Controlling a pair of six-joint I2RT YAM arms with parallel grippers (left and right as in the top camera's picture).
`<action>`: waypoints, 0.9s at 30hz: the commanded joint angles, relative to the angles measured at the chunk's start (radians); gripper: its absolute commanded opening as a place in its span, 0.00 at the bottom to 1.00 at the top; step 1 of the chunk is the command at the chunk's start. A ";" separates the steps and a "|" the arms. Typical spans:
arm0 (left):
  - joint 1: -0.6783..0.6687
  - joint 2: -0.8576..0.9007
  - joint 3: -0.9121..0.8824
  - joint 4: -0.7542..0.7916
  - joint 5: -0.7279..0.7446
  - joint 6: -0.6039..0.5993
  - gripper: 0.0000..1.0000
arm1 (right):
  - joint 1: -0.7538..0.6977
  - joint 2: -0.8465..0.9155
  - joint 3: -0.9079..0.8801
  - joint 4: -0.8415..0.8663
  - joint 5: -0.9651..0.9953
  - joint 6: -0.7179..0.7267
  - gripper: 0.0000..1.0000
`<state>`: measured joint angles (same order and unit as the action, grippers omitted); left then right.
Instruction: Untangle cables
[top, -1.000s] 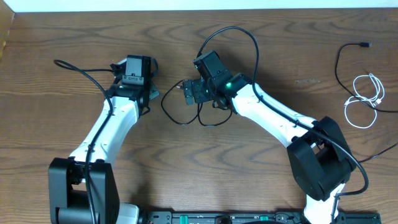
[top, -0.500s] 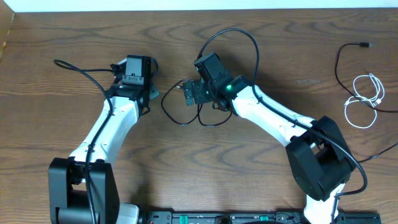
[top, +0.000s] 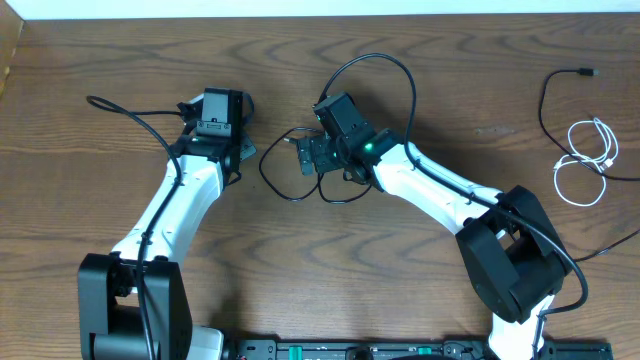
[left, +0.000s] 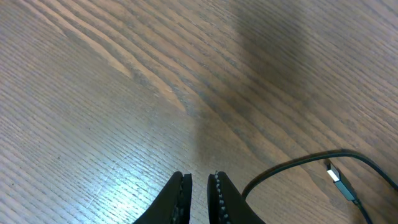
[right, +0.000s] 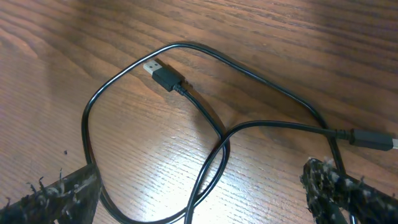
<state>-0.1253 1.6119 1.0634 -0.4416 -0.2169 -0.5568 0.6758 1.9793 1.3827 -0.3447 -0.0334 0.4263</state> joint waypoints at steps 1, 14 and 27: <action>0.000 0.004 -0.013 -0.001 -0.027 -0.006 0.16 | 0.006 0.003 -0.011 0.003 0.009 0.007 0.99; 0.000 0.004 -0.013 -0.001 -0.027 -0.006 0.25 | 0.005 0.003 -0.011 0.012 0.237 -0.094 0.99; 0.000 0.004 -0.013 0.000 0.009 -0.005 0.25 | 0.006 0.003 -0.011 0.012 0.237 -0.094 0.99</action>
<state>-0.1253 1.6119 1.0634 -0.4416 -0.2146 -0.5606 0.6758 1.9793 1.3792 -0.3351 0.1806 0.3473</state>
